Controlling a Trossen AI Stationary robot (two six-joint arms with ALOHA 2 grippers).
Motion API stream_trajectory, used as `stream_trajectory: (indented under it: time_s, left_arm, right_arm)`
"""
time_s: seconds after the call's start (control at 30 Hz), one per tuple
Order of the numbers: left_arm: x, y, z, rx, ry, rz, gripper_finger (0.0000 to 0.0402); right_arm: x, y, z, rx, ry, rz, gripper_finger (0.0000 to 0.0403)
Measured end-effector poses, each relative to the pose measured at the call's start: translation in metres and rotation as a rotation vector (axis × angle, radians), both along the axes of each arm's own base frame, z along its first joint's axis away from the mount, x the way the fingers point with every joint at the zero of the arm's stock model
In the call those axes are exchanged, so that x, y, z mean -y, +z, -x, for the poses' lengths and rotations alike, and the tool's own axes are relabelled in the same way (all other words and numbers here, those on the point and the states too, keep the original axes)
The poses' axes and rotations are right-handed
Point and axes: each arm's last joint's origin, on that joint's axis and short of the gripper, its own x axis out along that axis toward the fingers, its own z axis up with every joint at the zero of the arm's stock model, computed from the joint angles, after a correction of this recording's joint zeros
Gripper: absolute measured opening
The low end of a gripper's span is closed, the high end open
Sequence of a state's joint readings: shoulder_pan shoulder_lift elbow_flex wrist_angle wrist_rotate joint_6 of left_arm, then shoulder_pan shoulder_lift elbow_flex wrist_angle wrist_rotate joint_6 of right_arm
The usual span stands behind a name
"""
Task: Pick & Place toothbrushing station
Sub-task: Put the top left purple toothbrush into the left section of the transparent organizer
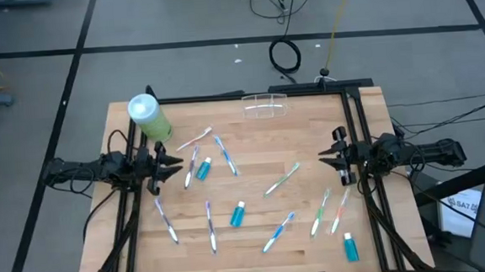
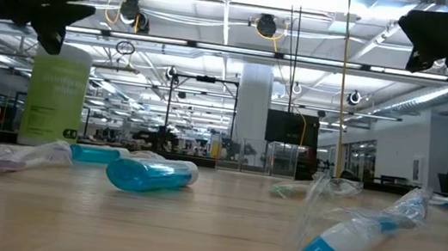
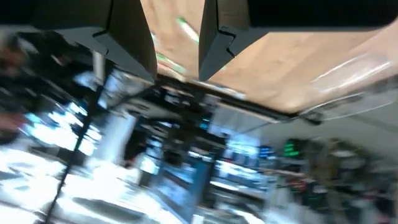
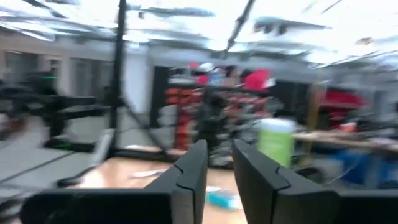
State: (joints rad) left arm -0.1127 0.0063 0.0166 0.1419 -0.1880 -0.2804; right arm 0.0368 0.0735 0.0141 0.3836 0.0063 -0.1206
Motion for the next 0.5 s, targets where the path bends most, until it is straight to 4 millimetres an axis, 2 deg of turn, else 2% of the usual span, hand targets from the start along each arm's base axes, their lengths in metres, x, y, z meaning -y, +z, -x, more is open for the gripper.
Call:
stream_trajectory:
  time_s: [0.13,0.2,0.37,0.5]
  left_arm:
    - [-0.0021,-0.0012,0.0000,-0.009,0.064,0.040,0.0122]
    - [-0.0034,-0.0005,0.0003,-0.011,0.098,0.027,0.0122]
    - [-0.0070,0.0044,0.0009,-0.017,0.139,0.040,0.0122]
    - [-0.0090,0.0026,-0.0028,-0.099,0.159,0.080,0.0122]
  right_arm:
    - [0.0078,0.0048,0.0004,0.040,-0.281,-0.013,0.0106]
    - [0.0100,0.0034,-0.0002,0.021,-0.359,-0.031,0.0116]
    - [0.0113,0.0023,-0.0022,0.001,-0.404,-0.018,0.0127]
    - [0.0112,0.0034,-0.0029,0.013,-0.399,-0.030,0.0125]
